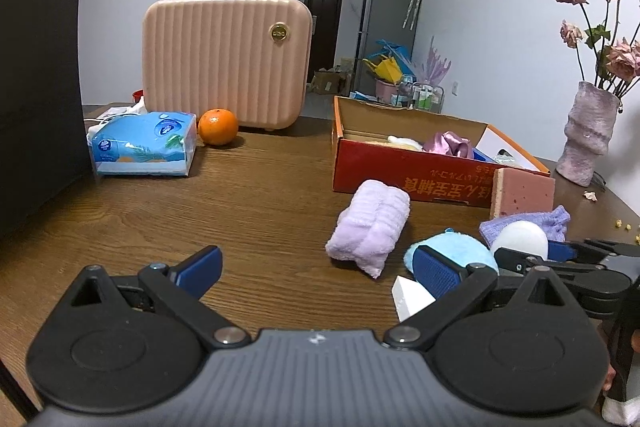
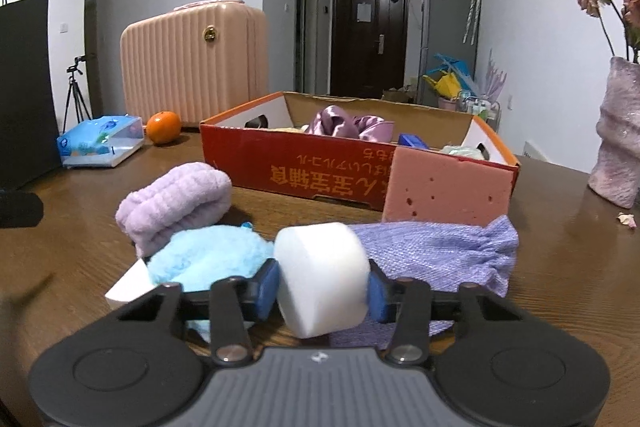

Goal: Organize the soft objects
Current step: 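Close the right tool on the white foam cylinder and lift it, then grasp the light-blue fluffy plush with the left tool while the right tool holds the foam cylinder, then carry the blue plush and the foam cylinder toward the cardboard box with both tools, then drop the blue plush and foam cylinder into the box, opening both tools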

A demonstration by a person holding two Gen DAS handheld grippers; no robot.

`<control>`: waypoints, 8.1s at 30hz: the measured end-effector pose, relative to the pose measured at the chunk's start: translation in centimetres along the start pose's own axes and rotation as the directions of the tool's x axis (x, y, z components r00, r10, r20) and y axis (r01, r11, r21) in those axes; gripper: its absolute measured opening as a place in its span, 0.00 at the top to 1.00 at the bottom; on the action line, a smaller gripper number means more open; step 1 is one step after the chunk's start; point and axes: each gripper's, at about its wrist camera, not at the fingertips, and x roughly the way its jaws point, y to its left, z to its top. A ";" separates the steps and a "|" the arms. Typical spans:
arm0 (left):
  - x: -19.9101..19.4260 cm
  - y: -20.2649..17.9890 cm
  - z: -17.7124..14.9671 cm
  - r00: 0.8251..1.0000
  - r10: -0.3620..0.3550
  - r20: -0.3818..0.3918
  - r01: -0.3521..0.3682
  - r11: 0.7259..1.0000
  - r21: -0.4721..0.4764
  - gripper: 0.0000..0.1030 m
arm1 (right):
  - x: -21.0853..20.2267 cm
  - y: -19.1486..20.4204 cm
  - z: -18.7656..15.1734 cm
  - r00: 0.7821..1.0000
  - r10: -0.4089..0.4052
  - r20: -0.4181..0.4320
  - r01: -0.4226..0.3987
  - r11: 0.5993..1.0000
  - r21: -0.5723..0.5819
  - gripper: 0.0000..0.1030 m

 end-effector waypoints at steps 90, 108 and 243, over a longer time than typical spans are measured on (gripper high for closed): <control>12.5 -12.1 -0.7 0.962 -0.088 -0.259 0.141 0.971 0.194 0.00 | -6.0 -7.3 -0.9 0.966 -0.191 0.172 0.167 0.975 0.147 0.72; 9.2 -11.9 -0.1 0.990 -0.103 -0.093 0.120 0.972 0.203 0.20 | -6.0 -7.1 -1.0 0.961 -0.203 0.189 0.180 0.975 0.133 0.72; 21.0 -9.6 13.8 0.991 0.038 0.126 -0.037 0.999 -0.005 0.00 | 12.4 -11.0 13.3 0.955 -0.239 0.175 0.207 0.962 0.180 0.02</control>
